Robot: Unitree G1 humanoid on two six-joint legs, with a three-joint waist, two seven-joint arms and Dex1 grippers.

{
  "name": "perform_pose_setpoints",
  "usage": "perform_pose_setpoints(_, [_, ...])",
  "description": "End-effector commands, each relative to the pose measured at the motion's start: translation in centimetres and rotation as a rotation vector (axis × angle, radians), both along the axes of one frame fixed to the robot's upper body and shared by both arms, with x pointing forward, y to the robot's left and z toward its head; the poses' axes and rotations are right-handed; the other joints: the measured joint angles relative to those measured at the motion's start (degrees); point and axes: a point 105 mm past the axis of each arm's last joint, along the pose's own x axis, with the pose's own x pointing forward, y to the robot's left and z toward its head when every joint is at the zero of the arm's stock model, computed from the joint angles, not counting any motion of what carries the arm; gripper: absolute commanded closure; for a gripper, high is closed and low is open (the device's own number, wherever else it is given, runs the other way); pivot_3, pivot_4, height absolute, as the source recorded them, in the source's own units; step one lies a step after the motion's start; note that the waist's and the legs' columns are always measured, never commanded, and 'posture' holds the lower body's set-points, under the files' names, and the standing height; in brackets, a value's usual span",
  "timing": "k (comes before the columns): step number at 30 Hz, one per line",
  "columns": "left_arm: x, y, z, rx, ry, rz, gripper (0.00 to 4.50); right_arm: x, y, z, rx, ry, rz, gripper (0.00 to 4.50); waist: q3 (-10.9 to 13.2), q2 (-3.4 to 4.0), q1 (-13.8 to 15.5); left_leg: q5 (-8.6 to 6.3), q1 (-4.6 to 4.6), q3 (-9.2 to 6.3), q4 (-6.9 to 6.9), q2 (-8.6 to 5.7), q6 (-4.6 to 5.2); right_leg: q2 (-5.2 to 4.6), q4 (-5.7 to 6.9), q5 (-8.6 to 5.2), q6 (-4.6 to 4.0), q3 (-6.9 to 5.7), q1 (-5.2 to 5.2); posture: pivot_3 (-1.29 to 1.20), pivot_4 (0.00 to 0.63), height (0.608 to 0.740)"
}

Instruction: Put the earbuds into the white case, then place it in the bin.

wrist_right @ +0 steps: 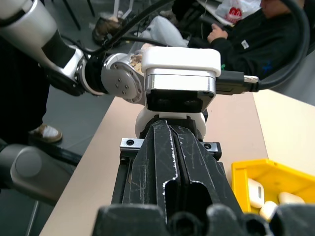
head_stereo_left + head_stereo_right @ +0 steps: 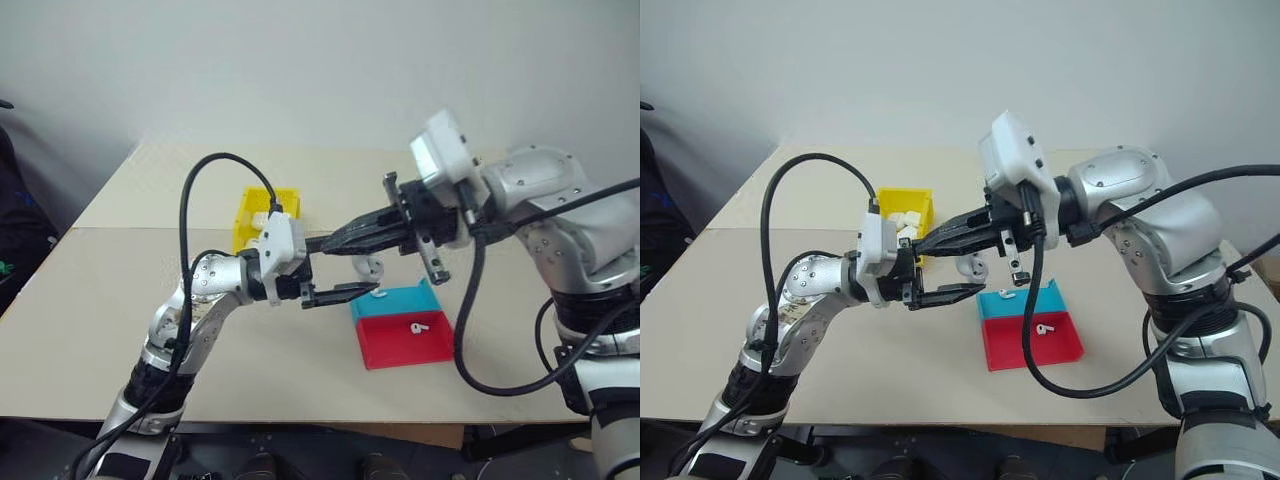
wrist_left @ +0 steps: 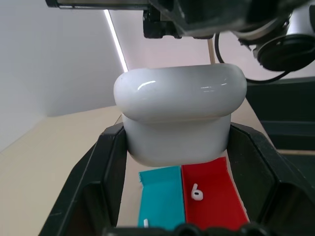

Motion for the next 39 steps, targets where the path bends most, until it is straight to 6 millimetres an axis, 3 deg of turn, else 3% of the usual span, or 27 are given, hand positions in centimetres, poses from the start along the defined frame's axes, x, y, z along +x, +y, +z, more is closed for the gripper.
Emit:
perform_pose_setpoints(1, [-0.6,-0.2,1.5,-0.025,-0.071,-0.015,1.73,0.4,-0.1,-0.2,-0.052,-0.134,-0.018,4.45,0.0,0.0,0.0,0.0,0.0,0.0,0.0,0.0,0.0,0.0,0.0,0.0,0.0,0.0,0.0,0.0,0.15,0.74])
perform_pose_setpoints(12, [-0.8,0.7,1.6,-0.044,-0.075,0.006,1.73,1.4,-2.6,-0.7,-0.071,-0.187,-0.08,4.45,0.0,0.0,0.0,0.0,0.02,0.02,0.01,-0.01,0.0,-0.02,0.02,0.0,0.0,0.0,0.01,0.0,0.15,0.74])
perform_pose_setpoints(21, [0.5,1.0,1.8,-0.112,-0.081,0.129,1.73,1.9,-4.5,4.3,0.254,-0.175,-0.168,4.45,0.0,0.0,0.0,0.0,0.02,0.01,0.01,-0.01,0.0,-0.01,0.02,0.0,0.0,0.0,0.03,0.0,0.15,0.74])
perform_pose_setpoints(24, [3.3,1.4,3.1,-0.197,-0.116,0.351,1.73,2.5,-5.8,5.2,0.37,-0.143,-0.265,4.45,0.0,0.0,0.2,0.0,0.02,-0.01,0.01,-0.01,0.0,-0.02,0.03,0.01,0.0,0.0,0.04,0.0,0.15,0.74])
perform_pose_setpoints(27, [7.4,2.4,5.1,-0.283,-0.121,0.671,1.73,3.2,-6.9,4.0,0.407,-0.092,-0.361,4.45,0.0,-0.04,1.0,0.0,0.03,-0.06,0.06,-0.04,0.0,-0.03,0.0,0.03,0.02,-0.05,0.14,0.0,0.15,0.74])
perform_pose_setpoints(31, [12.4,5.8,5.8,-0.254,-0.074,1.033,1.73,3.6,-7.5,1.7,0.437,-0.004,-0.474,4.45,0.0,-0.04,1.0,0.01,0.01,-0.02,0.1,-0.11,0.0,-0.07,-0.05,0.1,0.13,0.03,0.11,0.0,0.15,0.74])
perform_pose_setpoints(35, [16.0,10.0,3.9,-0.304,0.104,1.357,1.73,4.2,-7.9,-1.0,0.41,0.064,-0.59,4.45,0.0,-0.04,0.5,-0.01,-0.01,-0.05,-0.04,-0.1,0.02,-0.05,-0.08,0.09,0.14,0.03,0.05,0.0,0.15,0.74])
perform_pose_setpoints(39, [17.0,10.2,1.5,-0.221,0.163,1.366,1.73,4.8,-8.1,-2.5,0.372,0.099,-0.671,4.45,0.0,-0.06,0.3,-0.01,-0.07,-0.04,-0.06,-0.11,0.02,-0.07,-0.11,0.09,0.14,0.0,0.01,0.0,0.15,0.74])
